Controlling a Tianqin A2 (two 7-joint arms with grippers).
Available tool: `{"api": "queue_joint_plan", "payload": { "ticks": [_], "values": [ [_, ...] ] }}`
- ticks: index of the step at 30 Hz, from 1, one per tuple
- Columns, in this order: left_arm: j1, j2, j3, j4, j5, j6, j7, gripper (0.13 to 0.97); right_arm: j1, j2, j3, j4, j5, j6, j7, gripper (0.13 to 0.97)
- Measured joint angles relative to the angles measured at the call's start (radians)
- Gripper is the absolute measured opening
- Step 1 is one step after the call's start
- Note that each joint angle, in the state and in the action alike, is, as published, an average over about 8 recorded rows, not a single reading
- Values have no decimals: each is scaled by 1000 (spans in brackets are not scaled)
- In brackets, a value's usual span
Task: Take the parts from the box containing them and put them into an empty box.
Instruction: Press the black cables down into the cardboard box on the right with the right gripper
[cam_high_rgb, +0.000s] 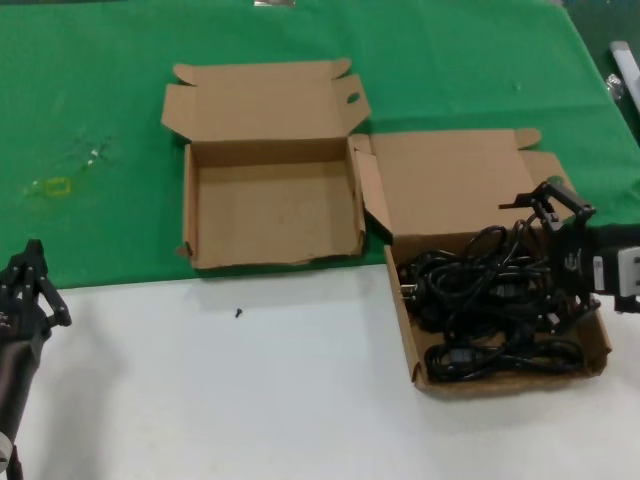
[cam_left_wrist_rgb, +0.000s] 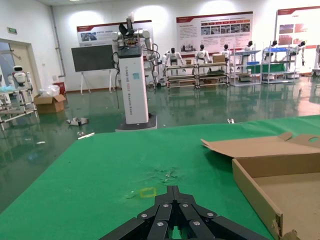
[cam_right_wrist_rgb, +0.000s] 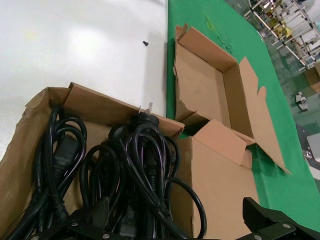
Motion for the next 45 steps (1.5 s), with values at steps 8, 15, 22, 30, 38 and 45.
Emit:
{"api": "queue_joint_plan", "payload": {
  "ticks": [8, 15, 22, 30, 38, 45],
  "values": [
    [0, 0, 0, 0, 0, 0, 0, 143, 31, -37, -16, -42, -11, -1, -32, 917],
    [0, 0, 0, 0, 0, 0, 0, 143, 51, -57, -24, -74, -21, 2, -69, 846],
    [0, 0, 0, 0, 0, 0, 0, 143, 59, -64, -28, -94, -25, 0, -90, 763],
    [0, 0, 0, 0, 0, 0, 0, 143, 58, -68, -32, -106, -28, -2, -100, 596],
    [0, 0, 0, 0, 0, 0, 0, 143, 59, -74, -37, -114, -34, 0, -95, 413],
    [0, 0, 0, 0, 0, 0, 0, 143, 56, -66, -34, -108, -33, -1, -79, 283]
  ]
}}
